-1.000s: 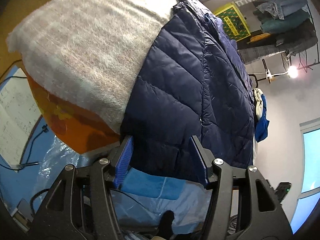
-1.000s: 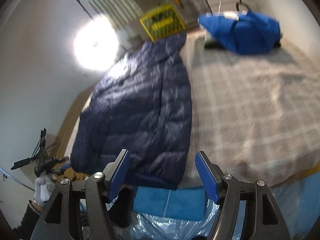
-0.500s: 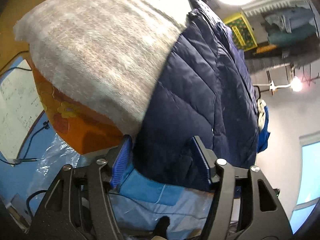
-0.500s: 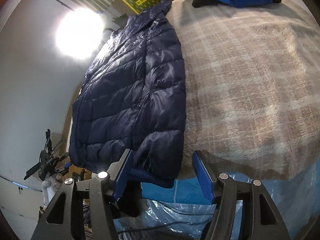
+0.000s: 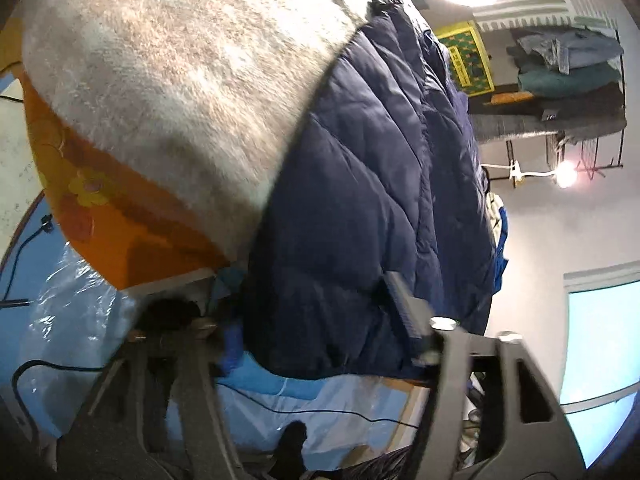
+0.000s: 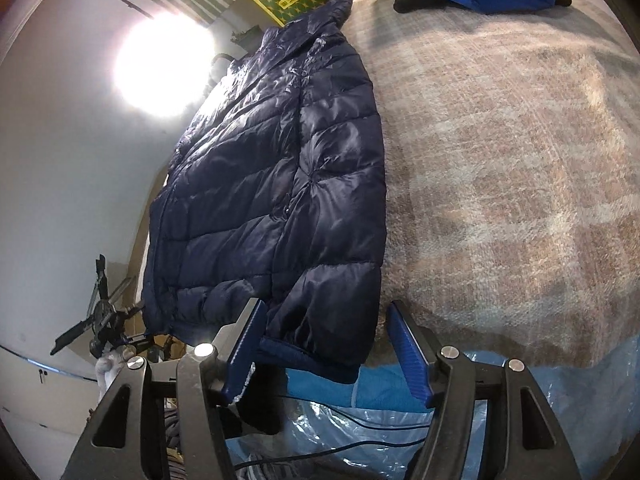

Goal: Fold large clothes

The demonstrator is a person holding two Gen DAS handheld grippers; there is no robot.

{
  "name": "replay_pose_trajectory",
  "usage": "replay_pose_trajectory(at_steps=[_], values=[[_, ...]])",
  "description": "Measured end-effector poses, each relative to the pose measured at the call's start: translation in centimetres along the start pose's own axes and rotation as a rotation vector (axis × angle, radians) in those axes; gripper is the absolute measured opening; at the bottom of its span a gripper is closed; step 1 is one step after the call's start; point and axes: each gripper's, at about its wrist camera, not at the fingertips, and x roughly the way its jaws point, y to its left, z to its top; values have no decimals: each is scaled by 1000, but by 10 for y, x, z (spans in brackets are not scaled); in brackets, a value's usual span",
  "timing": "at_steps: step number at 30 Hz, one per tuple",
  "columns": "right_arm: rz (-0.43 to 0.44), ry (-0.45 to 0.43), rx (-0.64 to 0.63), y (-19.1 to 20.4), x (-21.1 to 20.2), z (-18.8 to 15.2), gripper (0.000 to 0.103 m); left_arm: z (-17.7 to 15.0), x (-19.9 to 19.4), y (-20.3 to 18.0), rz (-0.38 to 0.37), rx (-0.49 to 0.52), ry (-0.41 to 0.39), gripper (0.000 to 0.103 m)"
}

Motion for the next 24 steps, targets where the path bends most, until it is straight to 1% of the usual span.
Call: replay_pose_trajectory(at_steps=[1, 2, 3, 4, 6, 7, 9, 11, 13, 14, 16, 17, 18, 19, 21, 22, 23, 24], values=[[8, 0, 7, -1, 0, 0, 66, -2, -2, -3, 1, 8, 1, 37], [19, 1, 11, -1, 0, 0, 66, -4, -6, -7, 5, 21, -5, 32], [28, 3, 12, -1, 0, 0, 61, -5, -10, -12, 9, 32, -14, 23], [46, 15, 15, -1, 2, -1, 57, -6, -13, -15, 4, 41, -18, 16], [65, 43, 16, -1, 7, -2, 44, -7, -18, -24, -10, 60, -32, 12], [68, 49, 14, 0, 9, -2, 39, -9, -20, -27, -16, 65, -35, 10], [107, 59, 17, 2, 13, -2, 11, -10, -27, -36, -30, 77, -53, 8], [117, 41, 15, 6, 10, -2, 4, -11, -42, -42, -61, 87, -85, 7], [143, -18, -6, 13, -6, -2, 3, -13, -65, -50, -100, 95, -136, 6], [156, -46, -15, 15, -14, -2, 3, -13, -73, -52, -100, 104, -150, 6], [147, -117, -31, 18, -35, -3, 3, -13, -78, -54, -73, 113, -153, 6], [140, -131, -23, 14, -38, -4, 3, -12, -74, -53, -38, 122, -137, 6], [122, -126, -13, 10, -36, -6, 3, -12, -67, -50, 16, 123, -118, 6], [82, -94, 4, 5, -27, -7, 3, -12, -60, -47, 45, 114, -102, 5], [30, -29, 24, 0, -11, -7, 2, -11, -49, -41, 87, 93, -82, 5], [0, -15, 12, 2, -8, -7, 2, -12, -48, -40, 88, 88, -86, 5], [-6, -18, 3, 4, -8, -6, 2, -12, -50, -41, 65, 79, -92, 5], [10, -36, -4, 7, -13, -5, 2, -11, -57, -44, 40, 77, -106, 5]])
